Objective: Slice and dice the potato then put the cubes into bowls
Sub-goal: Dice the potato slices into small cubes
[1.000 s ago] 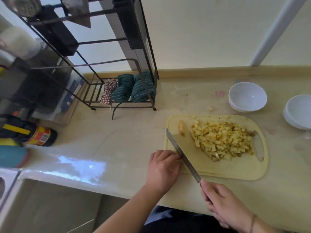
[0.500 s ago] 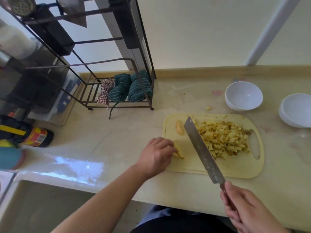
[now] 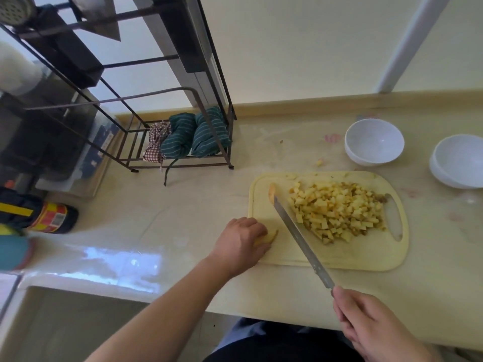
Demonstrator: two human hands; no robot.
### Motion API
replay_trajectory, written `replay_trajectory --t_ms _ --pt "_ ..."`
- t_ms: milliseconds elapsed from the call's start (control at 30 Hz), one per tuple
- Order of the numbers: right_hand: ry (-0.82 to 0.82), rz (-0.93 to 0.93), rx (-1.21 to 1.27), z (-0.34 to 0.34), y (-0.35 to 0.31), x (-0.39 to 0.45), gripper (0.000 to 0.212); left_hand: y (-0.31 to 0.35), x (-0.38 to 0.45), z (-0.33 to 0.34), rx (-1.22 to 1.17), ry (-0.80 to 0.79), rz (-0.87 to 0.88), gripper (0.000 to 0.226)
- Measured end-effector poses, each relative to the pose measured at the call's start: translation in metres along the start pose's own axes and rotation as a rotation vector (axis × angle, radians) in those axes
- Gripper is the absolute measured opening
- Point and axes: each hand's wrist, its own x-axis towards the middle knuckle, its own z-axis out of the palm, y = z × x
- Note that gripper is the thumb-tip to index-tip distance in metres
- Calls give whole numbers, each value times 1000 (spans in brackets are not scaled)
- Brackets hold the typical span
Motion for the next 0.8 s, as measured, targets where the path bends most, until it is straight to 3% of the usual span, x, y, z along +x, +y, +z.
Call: replay_trajectory --t_ms 100,233,333,533,800 --pt "35 -34 -151 2 4 10 63 14 -12 18 -52 133 -131 31" --pt "16 -47 -197 5 2 16 56 23 -16 33 -90 260 -216 27" --pt "-37 -56 -232 9 -3 17 52 30 -17 38 -129 288 -252 27" --pt "8 -81 -229 7 -8 15 54 35 -16 40 -130 294 -297 28" --pt "11 -32 -168 10 0 17 64 36 -23 36 9 331 -211 36"
